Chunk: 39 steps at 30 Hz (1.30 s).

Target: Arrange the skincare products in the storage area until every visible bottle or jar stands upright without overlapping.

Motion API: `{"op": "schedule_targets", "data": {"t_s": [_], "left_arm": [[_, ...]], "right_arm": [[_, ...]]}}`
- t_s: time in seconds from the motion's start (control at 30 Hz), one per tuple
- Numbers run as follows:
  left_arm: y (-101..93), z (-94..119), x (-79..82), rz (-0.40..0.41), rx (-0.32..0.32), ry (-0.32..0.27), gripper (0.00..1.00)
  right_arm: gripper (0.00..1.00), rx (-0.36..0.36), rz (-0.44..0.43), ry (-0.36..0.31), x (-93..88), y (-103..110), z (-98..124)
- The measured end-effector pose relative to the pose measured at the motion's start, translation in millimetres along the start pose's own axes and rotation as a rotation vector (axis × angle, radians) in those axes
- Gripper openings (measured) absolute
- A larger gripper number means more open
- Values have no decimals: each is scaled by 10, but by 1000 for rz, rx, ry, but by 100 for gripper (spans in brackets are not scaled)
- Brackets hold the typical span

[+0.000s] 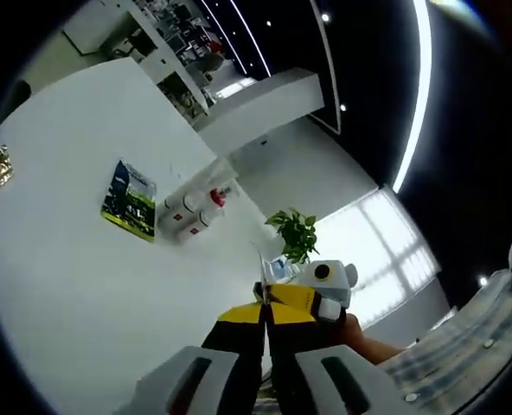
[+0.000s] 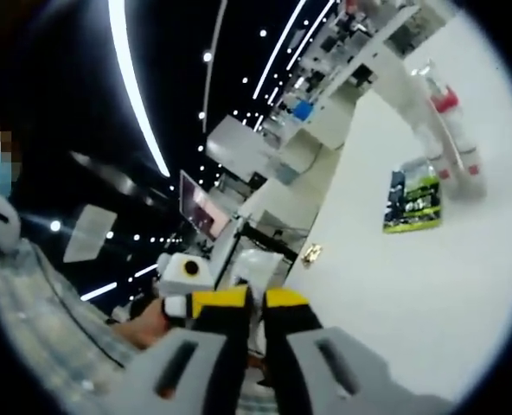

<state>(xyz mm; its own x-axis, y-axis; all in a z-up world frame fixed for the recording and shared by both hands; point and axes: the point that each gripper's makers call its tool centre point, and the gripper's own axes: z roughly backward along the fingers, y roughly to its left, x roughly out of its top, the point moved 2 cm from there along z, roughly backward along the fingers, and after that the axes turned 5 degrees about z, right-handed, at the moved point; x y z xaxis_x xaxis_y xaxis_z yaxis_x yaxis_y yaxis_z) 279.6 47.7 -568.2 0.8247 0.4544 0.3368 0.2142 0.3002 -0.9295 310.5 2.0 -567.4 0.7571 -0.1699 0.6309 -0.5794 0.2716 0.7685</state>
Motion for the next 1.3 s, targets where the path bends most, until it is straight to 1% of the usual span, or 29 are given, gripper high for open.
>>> {"op": "schedule_targets", "data": {"t_s": [0.17, 0.33, 0.37, 0.43, 0.5, 0.53, 0.6, 0.7, 0.73, 0.77, 0.8, 0.9, 1.0, 1.03, 1.07, 1.13, 1.3], "left_arm": [[28, 90, 4, -5, 31, -2, 1], [58, 201, 10, -7, 60, -32, 1], [66, 215, 19, 7, 51, -55, 1], [80, 226, 26, 10, 46, -94, 2], [112, 236, 14, 23, 49, -101, 4], [114, 241, 14, 31, 38, -108, 4], [124, 245, 14, 51, 27, -114, 5], [153, 243, 18, 63, 20, -114, 4], [164, 243, 24, 69, 15, -112, 2], [129, 240, 21, 73, -11, -106, 2], [119, 232, 35, 89, -22, -109, 1], [129, 199, 40, 81, -41, -100, 1], [119, 161, 59, 124, -83, -84, 1], [100, 147, 84, 128, -113, -88, 1], [100, 142, 104, 130, -123, -94, 1], [123, 126, 139, 140, -128, -94, 1], [219, 112, 263, 158, -123, -106, 0]], "right_arm": [[3, 22, 15, 16, -47, 39, -81], [1, 62, -4, 33, -90, 75, -148], [0, 91, -20, 32, -86, 105, -157], [0, 105, -24, 24, -68, 130, -170], [0, 111, -33, 39, -70, 129, -189], [0, 112, -33, 41, -67, 122, -193], [0, 116, -49, 34, -50, 122, -189], [0, 107, -61, 25, -24, 107, -171], [0, 102, -64, 22, -14, 100, -165], [0, 101, -59, 24, -15, 104, -162], [0, 105, -53, 21, -4, 113, -155], [0, 89, -49, 19, 16, 116, -133], [2, 82, -36, 13, 29, 119, -94], [3, 60, -9, 8, 39, 103, -75], [5, 38, 12, 10, 41, 77, -59], [12, 10, 32, 16, 34, 68, -27], [22, -41, 74, -3, 59, 48, 100]]}}
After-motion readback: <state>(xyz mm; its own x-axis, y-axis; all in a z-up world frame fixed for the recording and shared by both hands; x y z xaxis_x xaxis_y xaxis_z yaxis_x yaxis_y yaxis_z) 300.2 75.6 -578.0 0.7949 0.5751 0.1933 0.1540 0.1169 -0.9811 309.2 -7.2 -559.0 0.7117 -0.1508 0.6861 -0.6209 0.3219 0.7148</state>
